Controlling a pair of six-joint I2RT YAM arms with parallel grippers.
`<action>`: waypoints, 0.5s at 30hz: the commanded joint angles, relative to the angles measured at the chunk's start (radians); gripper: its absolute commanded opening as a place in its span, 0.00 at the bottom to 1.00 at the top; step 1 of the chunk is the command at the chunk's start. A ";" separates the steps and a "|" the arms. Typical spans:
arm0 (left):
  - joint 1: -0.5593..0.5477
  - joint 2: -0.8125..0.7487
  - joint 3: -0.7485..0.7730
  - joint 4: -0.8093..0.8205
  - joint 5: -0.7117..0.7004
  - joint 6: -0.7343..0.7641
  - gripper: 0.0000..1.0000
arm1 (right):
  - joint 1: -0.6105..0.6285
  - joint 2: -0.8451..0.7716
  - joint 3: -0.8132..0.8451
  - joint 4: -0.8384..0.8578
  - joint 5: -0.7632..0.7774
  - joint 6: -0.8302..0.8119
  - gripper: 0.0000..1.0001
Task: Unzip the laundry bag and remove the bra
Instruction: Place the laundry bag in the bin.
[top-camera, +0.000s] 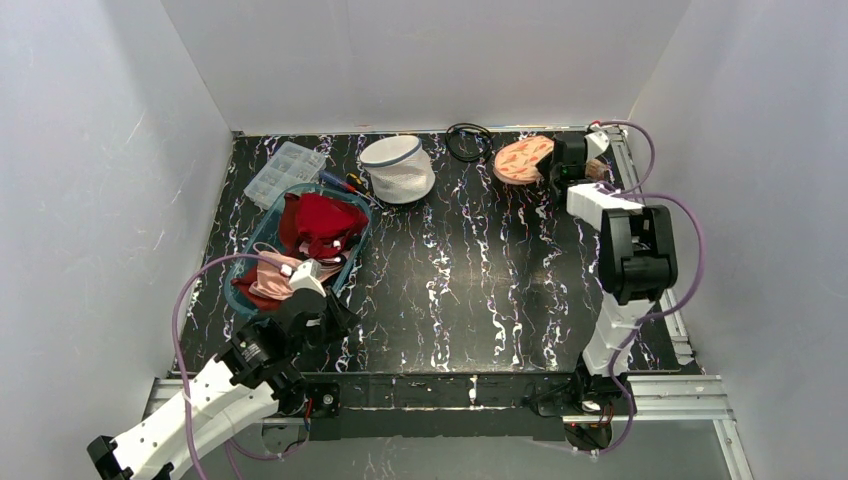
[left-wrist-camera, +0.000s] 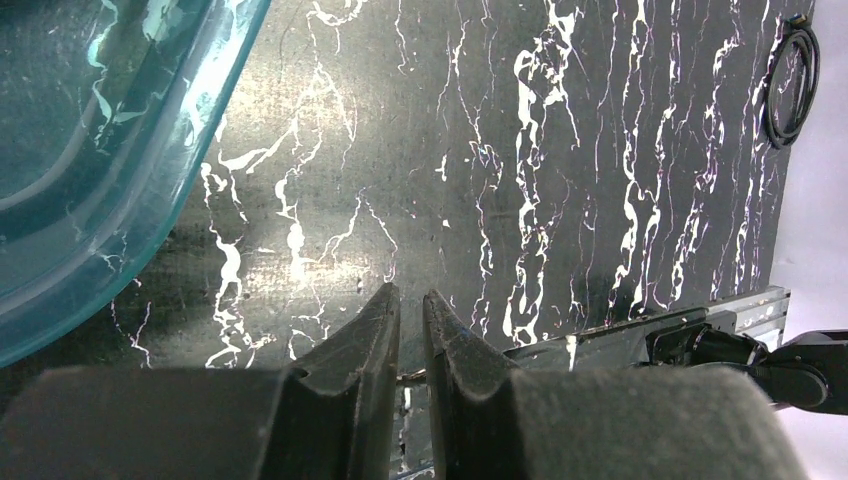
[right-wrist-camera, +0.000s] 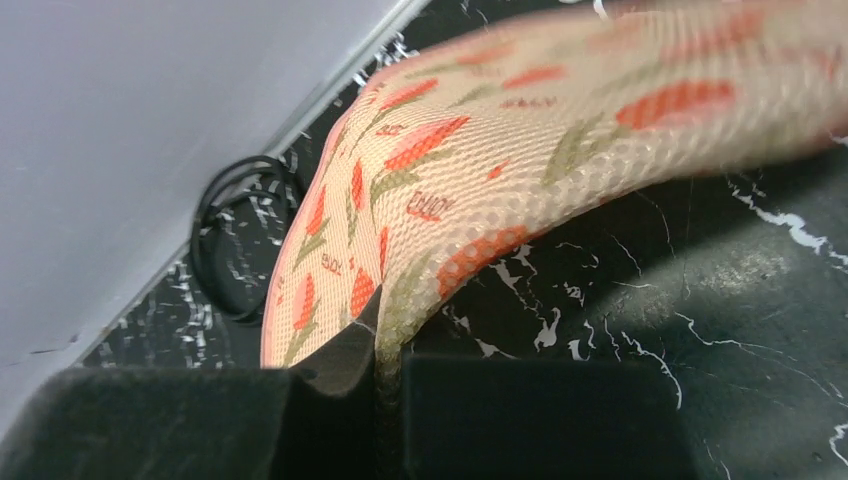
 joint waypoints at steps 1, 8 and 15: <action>-0.002 -0.034 -0.009 -0.060 -0.045 0.006 0.14 | -0.001 0.066 0.071 0.060 0.018 0.029 0.01; -0.002 -0.039 -0.039 -0.056 -0.054 -0.018 0.15 | -0.001 0.145 0.095 0.023 -0.052 0.098 0.16; -0.001 -0.038 -0.063 -0.034 -0.039 -0.032 0.15 | -0.002 0.128 0.029 0.000 -0.114 0.141 0.59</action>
